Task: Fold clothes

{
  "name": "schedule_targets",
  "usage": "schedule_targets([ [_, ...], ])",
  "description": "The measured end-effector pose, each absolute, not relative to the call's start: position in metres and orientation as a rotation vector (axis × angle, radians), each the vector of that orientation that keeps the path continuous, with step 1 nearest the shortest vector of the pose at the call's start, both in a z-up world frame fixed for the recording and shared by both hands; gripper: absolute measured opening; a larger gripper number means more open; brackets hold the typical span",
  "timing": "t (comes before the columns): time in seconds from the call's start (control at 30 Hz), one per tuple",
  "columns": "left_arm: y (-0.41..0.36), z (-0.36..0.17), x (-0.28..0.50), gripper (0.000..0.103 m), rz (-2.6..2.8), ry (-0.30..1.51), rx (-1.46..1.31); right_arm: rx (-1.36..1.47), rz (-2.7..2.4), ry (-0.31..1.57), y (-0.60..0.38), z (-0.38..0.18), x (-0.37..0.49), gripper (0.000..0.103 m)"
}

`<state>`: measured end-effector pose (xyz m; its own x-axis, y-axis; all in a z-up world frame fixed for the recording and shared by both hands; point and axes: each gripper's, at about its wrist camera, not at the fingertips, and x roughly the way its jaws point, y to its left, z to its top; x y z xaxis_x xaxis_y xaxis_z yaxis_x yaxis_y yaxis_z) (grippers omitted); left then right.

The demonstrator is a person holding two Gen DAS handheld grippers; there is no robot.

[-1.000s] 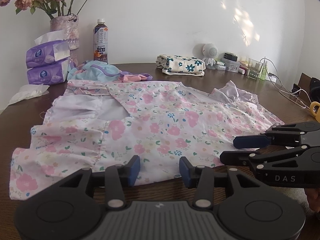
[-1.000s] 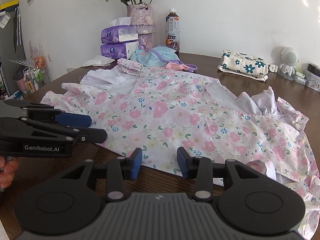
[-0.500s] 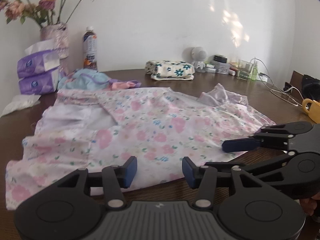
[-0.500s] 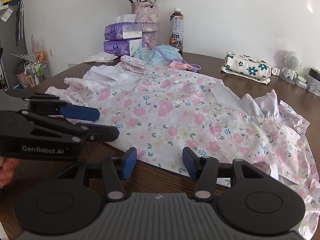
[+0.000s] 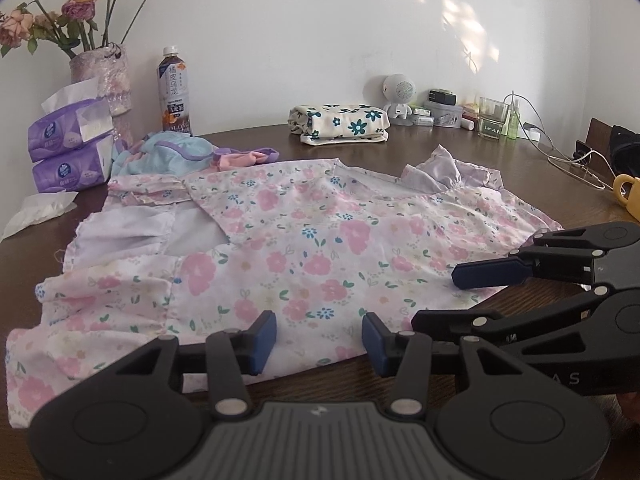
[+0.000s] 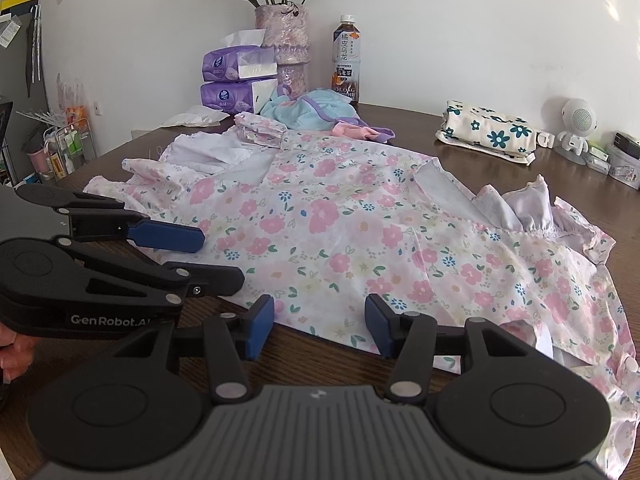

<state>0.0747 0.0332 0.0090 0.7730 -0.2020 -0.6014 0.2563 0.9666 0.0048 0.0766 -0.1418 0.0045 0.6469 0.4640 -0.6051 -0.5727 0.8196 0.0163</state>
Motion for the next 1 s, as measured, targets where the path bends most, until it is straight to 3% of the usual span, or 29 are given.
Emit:
schedule_targets([
  [0.63,0.054,0.013,0.069,0.044,-0.242,0.616,-0.047,-0.187,0.595,0.634,-0.141,0.005,0.076,0.053],
  [1.0,0.044,0.010,0.073,0.044,-0.216,0.636,0.052,-0.186,0.595,0.634,-0.141,0.004,0.076,0.053],
])
